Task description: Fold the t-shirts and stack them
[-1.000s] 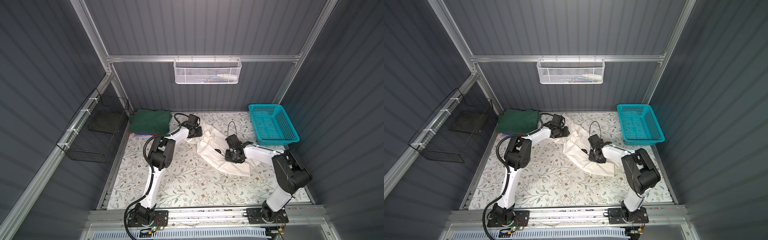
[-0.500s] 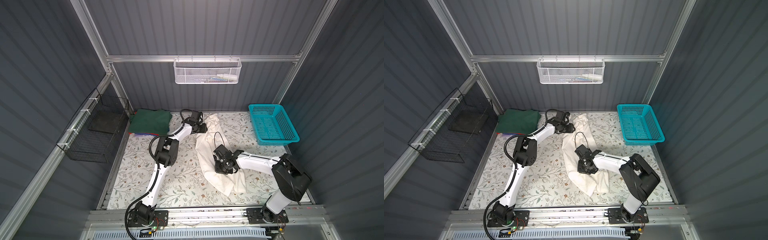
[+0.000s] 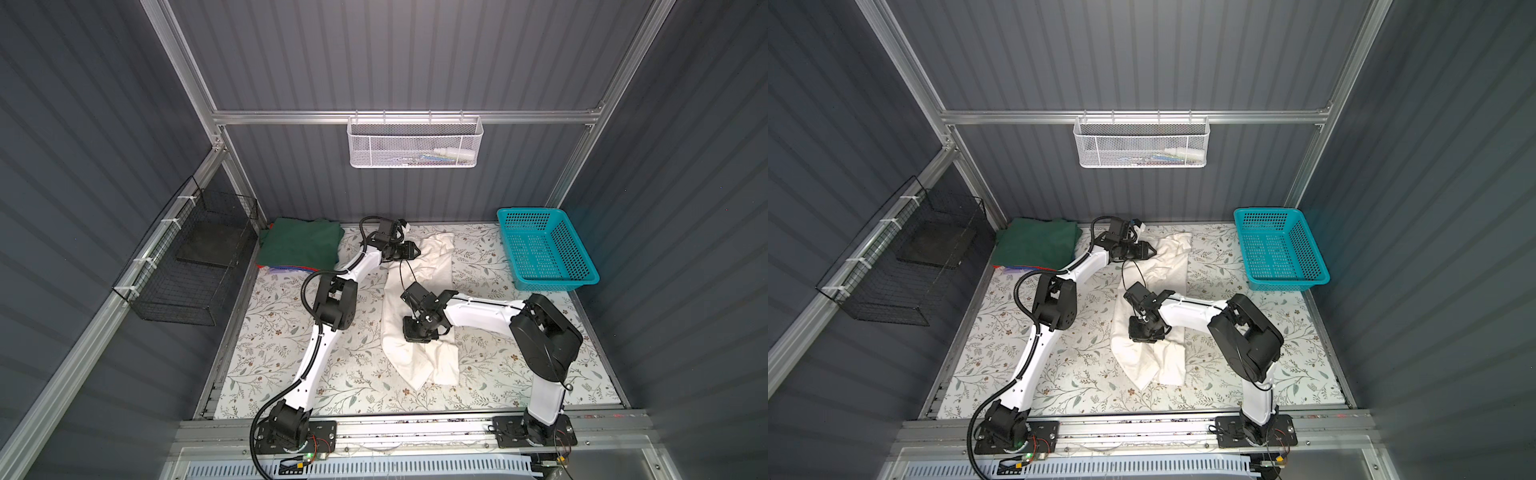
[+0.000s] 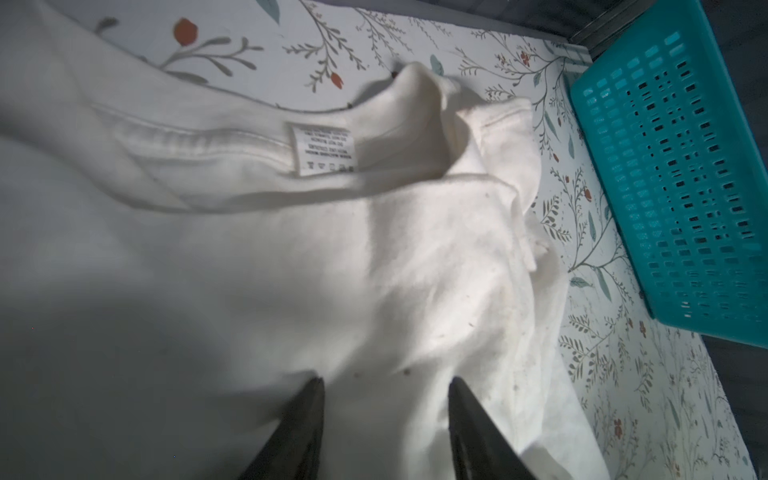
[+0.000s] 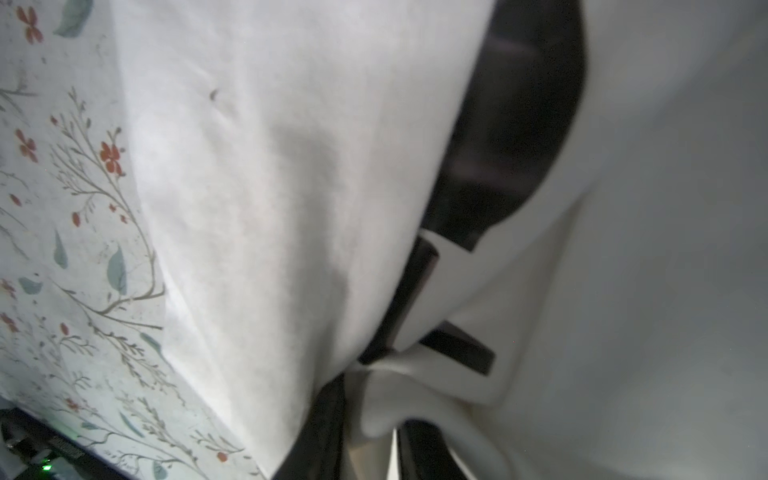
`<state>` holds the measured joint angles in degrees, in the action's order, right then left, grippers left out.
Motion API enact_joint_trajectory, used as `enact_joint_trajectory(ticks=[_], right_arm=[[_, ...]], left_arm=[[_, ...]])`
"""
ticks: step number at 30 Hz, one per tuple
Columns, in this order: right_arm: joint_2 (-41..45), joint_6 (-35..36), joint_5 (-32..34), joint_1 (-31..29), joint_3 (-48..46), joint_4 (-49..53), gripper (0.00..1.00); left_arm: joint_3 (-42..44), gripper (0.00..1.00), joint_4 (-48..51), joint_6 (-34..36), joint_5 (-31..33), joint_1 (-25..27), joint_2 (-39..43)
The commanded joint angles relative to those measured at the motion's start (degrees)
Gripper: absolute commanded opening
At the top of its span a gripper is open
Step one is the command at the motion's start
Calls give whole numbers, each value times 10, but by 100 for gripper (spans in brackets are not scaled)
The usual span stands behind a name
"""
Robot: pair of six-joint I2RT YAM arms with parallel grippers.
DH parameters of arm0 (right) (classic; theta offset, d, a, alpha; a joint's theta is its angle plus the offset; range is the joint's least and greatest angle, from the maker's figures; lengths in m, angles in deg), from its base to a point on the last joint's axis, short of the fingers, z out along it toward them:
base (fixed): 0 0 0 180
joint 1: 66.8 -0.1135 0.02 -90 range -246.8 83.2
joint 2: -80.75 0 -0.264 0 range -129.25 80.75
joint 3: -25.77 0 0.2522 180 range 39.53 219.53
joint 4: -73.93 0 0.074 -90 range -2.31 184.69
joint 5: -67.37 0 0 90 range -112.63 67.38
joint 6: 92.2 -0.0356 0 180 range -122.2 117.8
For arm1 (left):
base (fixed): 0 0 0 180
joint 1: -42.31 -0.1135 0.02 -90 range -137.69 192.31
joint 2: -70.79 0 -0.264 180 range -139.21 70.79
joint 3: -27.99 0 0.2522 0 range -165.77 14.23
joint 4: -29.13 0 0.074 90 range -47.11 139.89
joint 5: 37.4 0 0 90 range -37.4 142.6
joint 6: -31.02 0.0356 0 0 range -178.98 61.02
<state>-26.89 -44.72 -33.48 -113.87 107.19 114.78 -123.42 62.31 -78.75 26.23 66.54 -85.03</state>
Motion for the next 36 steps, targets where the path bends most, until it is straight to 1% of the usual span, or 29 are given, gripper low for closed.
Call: enact_joint_trajectory(ticks=[1, 3, 4, 5, 6, 7, 8, 10, 11, 15, 20, 26, 32, 34, 36], right_arm=[[16, 17, -19, -4, 10, 31, 31], [36, 18, -11, -4, 5, 37, 35], [48, 17, -4, -3, 2, 39, 39], [58, 16, 2, -3, 1, 43, 44], [66, 14, 8, -3, 1, 48, 50], [75, 12, 12, -3, 1, 53, 61], [84, 10, 14, -2, 2, 58, 74], [104, 10, 22, -2, 1, 68, 94], [117, 11, 36, -1, 1, 78, 99], [176, -5, 95, 1, -17, 109, 99], [262, -49, 125, 2, -97, 98, 99], [332, -97, 142, 1, -179, 109, 99], [431, -125, 140, -1, -254, 90, 99], [478, -133, 138, -1, -271, 94, 99], [506, -127, 135, 0, -285, 96, 99]], left_arm=[[-24, 62, -11, -16, -54, -26, -23], [-22, 78, -11, -4, -76, -31, -15], [-13, 91, -13, 8, -75, -31, -3], [-3, 100, -15, 18, -72, -31, 9], [5, 100, -20, 25, -73, -31, 21], [12, 100, -27, 31, -79, -31, 31], [14, 100, -26, 36, -79, -31, 40], [11, 100, -20, 45, -79, -31, 54], [8, 100, -12, 48, -71, -31, 60], [19, 100, 7, 62, -46, -31, 93], [102, 100, -2, 65, -25, -31, 162], [249, 100, -37, 37, 15, -30, 266], [434, 100, -111, 5, 63, -30, 413], [475, 100, -100, -2, 70, -27, 463], [515, 100, -80, -9, 103, -21, 515]])
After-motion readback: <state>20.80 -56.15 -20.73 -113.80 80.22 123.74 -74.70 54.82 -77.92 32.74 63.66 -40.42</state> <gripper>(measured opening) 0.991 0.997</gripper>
